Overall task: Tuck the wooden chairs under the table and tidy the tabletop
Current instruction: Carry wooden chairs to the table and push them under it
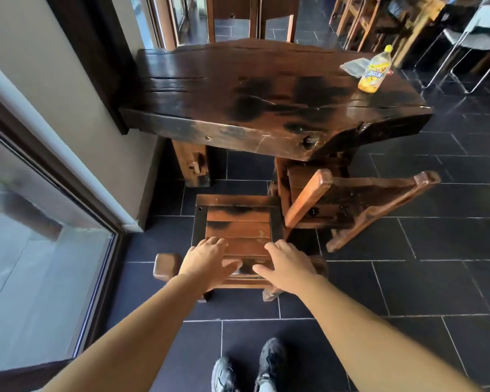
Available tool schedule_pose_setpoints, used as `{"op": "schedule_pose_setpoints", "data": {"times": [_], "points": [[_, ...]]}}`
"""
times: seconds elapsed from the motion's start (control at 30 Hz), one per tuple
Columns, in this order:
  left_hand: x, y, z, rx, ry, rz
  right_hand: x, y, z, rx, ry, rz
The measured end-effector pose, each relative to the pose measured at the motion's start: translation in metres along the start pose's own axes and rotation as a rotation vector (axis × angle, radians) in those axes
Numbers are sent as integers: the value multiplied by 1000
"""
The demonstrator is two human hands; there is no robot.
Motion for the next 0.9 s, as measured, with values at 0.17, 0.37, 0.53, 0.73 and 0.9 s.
{"op": "schedule_pose_setpoints", "data": {"times": [0.17, 0.37, 0.53, 0.73, 0.9], "points": [[12, -38, -1, -119, 12, -31, -20, -38, 15, -134, 63, -181], [28, -79, 1, -279, -46, 155, -32, -64, 29, -282, 113, -149], [31, -85, 4, -306, -22, 162, -37, -71, 33, -362, 171, -117], [31, -84, 11, -332, -22, 135, -39, -70, 40, -417, 191, -113], [31, -82, 26, -315, -23, 146, -42, -61, 52, -410, 202, -125]]}}
Point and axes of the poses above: each hand's wrist, its own z-axis towards the middle knuckle, its own y-axis out of the back of the hand, x = y × z, the point moved 4 cm from there along z, towards the middle knuckle, and after that the axes turned 10 degrees about z, right-handed, at the moved point
